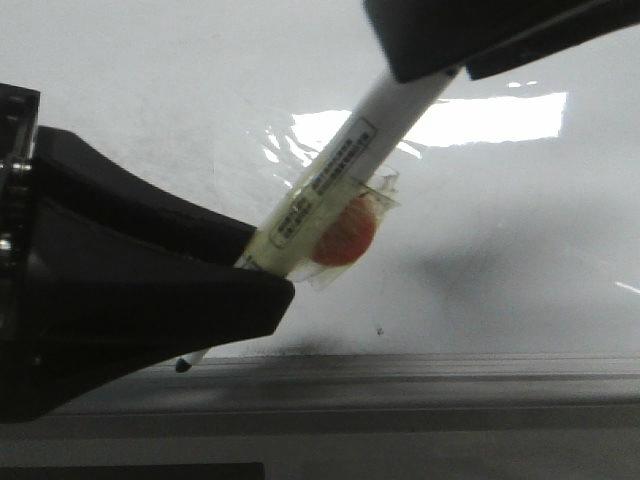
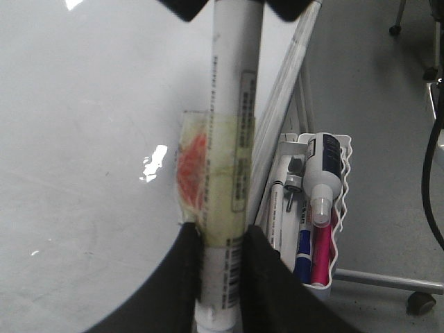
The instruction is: Write number 9 on whiteboard
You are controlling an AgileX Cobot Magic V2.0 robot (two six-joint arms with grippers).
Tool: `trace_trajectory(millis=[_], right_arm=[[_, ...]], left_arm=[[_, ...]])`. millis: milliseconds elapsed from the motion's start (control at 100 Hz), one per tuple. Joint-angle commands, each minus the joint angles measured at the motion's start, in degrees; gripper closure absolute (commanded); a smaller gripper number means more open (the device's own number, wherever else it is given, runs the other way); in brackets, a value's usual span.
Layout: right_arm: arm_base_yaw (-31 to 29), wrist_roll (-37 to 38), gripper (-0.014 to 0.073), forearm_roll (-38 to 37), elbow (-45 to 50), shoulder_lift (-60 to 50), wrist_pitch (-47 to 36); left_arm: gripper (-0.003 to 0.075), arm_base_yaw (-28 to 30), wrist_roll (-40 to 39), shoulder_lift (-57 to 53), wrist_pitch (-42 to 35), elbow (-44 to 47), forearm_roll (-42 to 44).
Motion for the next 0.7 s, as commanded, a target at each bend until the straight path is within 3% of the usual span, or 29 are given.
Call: trace_trajectory(millis=[0, 140, 360, 410, 580, 690], right_arm=[[0.1, -0.6, 0.0218, 3.0, -2.8, 2.2, -3.0], [0.1, -0.6, 0.0296, 4.6, -3.0, 5.6, -2.4], [0.1, -0.6, 0.0616, 4.9, -3.0, 6.3, -3.1], [0.1, -0.6, 0.0665, 4.9, -3.0, 6.3, -3.2], [0.1, -0.6, 0.0664, 4.9, -3.0, 6.3, -3.3], [0.0, -0.6, 0.0664, 4.7, -3.0, 6.1, -3.9]], left_arm=[[0.0741, 0.0, -0.3, -0.7, -4.2, -1.7, -0.1], [0.0741, 0.0, -0.3, -0.7, -4.3, -1.7, -0.1], [0.0731, 0.0, -0.3, -0.7, -4.3, -1.7, -0.7], [0.0683, 0.0, -0.3, -0.7, -4.3, -1.7, -0.7], [0.0442, 0.0, -0.5, -0.7, -4.5, -1.7, -1.4], [0.0405, 0.2, -0.5, -2.8, -3.1, -1.7, -6.0]])
